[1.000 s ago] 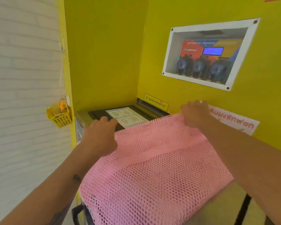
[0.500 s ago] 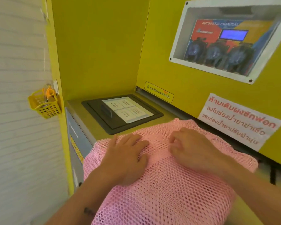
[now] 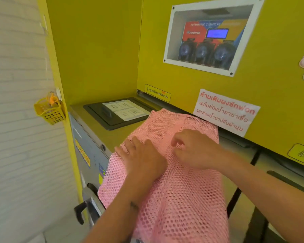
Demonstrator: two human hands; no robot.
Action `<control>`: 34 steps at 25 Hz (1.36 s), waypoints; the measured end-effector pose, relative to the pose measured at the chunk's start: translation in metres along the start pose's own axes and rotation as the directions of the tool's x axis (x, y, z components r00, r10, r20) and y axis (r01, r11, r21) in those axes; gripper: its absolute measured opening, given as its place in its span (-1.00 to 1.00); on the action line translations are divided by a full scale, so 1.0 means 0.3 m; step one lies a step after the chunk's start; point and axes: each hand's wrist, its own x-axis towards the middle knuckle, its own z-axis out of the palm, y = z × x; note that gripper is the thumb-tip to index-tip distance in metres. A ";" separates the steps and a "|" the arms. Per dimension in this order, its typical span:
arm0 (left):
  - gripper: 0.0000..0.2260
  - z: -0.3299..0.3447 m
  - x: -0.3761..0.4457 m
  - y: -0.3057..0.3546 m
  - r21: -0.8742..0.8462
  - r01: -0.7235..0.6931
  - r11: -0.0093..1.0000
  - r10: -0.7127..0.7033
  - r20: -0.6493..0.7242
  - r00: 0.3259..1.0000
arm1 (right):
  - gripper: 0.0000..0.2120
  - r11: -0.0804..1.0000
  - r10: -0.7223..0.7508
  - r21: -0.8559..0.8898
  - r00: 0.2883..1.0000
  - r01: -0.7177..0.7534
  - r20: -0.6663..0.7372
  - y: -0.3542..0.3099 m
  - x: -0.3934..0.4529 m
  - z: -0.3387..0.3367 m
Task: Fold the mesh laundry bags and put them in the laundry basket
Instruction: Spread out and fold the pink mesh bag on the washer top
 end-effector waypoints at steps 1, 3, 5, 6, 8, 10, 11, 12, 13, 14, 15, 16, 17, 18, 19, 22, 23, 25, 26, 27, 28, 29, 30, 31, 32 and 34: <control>-0.53 -0.008 -0.012 -0.010 -0.106 -0.028 0.994 0.020 -0.076 0.997 | -0.73 0.996 -0.040 -0.076 0.998 0.043 0.044 -0.004 -0.096 0.007; -0.60 -0.034 -0.045 -0.042 -0.333 -0.159 0.929 0.079 -0.243 0.967 | -0.68 0.981 -0.072 -0.167 0.988 0.094 0.134 0.026 -0.214 0.019; -0.67 -0.059 -0.132 -0.058 -0.368 -0.301 0.880 0.181 -0.326 0.928 | -0.61 0.983 -0.051 -0.161 0.975 0.087 0.217 0.090 -0.247 -0.004; -0.70 -0.067 -0.191 -0.059 -0.320 -0.359 0.877 0.257 -0.320 0.912 | -0.59 0.984 -0.030 -0.164 0.966 0.074 0.257 0.121 -0.257 -0.026; -0.71 -0.062 -0.306 -0.072 -0.216 -0.454 0.865 0.407 -0.229 0.884 | -0.57 0.976 -0.013 -0.204 0.954 0.078 0.300 0.175 -0.273 -0.063; -0.61 -0.027 -0.412 -0.097 -0.168 -0.510 0.844 0.499 -0.106 0.860 | -0.57 0.978 -0.022 -0.190 0.954 0.082 0.299 0.204 -0.307 -0.087; -0.55 -0.005 -0.458 -0.106 -0.162 -0.515 0.842 0.510 -0.071 0.857 | -0.57 0.984 -0.045 -0.155 0.957 0.092 0.286 0.210 -0.332 -0.090; -0.50 0.020 -0.490 -0.113 -0.165 -0.503 0.849 0.502 -0.052 0.864 | -0.56 0.987 -0.074 -0.114 0.959 0.109 0.273 0.209 -0.356 -0.089; -0.45 0.040 -0.516 -0.114 -0.161 -0.478 0.864 0.477 -0.045 0.878 | -0.55 0.988 -0.103 -0.080 0.958 0.129 0.269 0.204 -0.384 -0.086; -0.41 0.057 -0.534 -0.111 -0.149 -0.457 0.877 0.456 -0.045 0.889 | -0.54 0.987 -0.126 -0.056 0.950 0.148 0.286 0.195 -0.417 -0.088; -0.37 0.067 -0.545 -0.104 -0.132 -0.442 0.887 0.440 -0.048 0.897 | -0.52 0.985 -0.141 -0.045 0.936 0.164 0.322 0.187 -0.451 -0.085; -0.38 0.067 -0.554 -0.092 -0.126 -0.432 0.893 0.429 -0.052 0.902 | -0.49 0.982 -0.151 -0.051 0.921 0.181 0.359 0.183 -0.486 -0.080; -0.44 0.058 -0.558 -0.081 -0.144 -0.417 0.897 0.414 -0.055 0.909 | -0.46 0.979 -0.153 -0.065 0.913 0.191 0.379 0.185 -0.513 -0.074; -0.52 0.044 -0.559 -0.067 -0.176 -0.406 0.897 0.402 -0.060 0.914 | -0.45 0.980 -0.146 -0.070 0.915 0.185 0.376 0.193 -0.536 -0.071; -0.58 0.029 -0.561 -0.052 -0.204 -0.394 0.896 0.388 -0.070 0.919 | -0.46 0.985 -0.133 -0.058 0.924 0.164 0.359 0.205 -0.555 -0.072; -0.64 -0.024 -0.567 0.006 -0.185 -0.386 0.904 0.356 -0.176 0.918 | -0.52 0.992 -0.120 0.008 0.954 0.122 0.274 0.239 -0.615 -0.109; -0.67 -0.045 -0.570 0.031 -0.192 -0.402 0.895 0.359 -0.222 0.906 | -0.53 0.993 -0.120 0.028 0.961 0.116 0.247 0.250 -0.639 -0.128; -0.76 -0.085 -0.573 0.095 -0.248 -0.470 0.847 0.409 -0.259 0.875 | -0.55 0.994 -0.099 0.057 0.977 0.090 0.190 0.273 -0.697 -0.185; -0.79 -0.108 -0.576 0.145 -0.284 -0.516 0.808 0.454 -0.258 0.853 | -0.56 0.996 -0.073 0.067 0.985 0.063 0.155 0.293 -0.731 -0.215; -0.82 -0.131 -0.584 0.200 -0.318 -0.559 0.766 0.500 -0.252 0.829 | -0.57 0.997 -0.037 0.069 0.991 0.029 0.125 0.316 -0.768 -0.247; -0.83 -0.150 -0.599 0.264 -0.363 -0.594 0.718 0.541 -0.246 0.804 | -0.58 0.999 0.005 0.049 0.995 -0.010 0.103 0.345 -0.810 -0.280; -0.84 -0.163 -0.620 0.332 -0.433 -0.614 0.660 0.576 -0.232 0.784 | -0.58 0.999 0.051 0.011 0.994 -0.052 0.093 0.373 -0.859 -0.312; -0.85 -0.171 -0.644 0.397 -0.509 -0.621 0.596 0.613 -0.211 0.761 | -0.57 0.995 0.094 -0.025 0.991 -0.093 0.090 0.399 -0.912 -0.341; -0.85 -0.169 -0.671 0.466 -0.575 -0.623 0.531 0.662 -0.177 0.728 | -0.56 0.988 0.149 -0.054 0.985 -0.144 0.089 0.425 -0.976 -0.370; -0.86 -0.164 -0.698 0.526 -0.622 -0.621 0.477 0.713 -0.138 0.687 | -0.56 0.979 0.195 -0.073 0.978 -0.189 0.078 0.443 -1.040 -0.398; -0.86 -0.144 -0.757 0.630 -0.689 -0.616 0.382 0.811 -0.069 0.580 | -0.56 0.951 0.306 -0.067 0.951 -0.302 0.043 0.475 -1.176 -0.445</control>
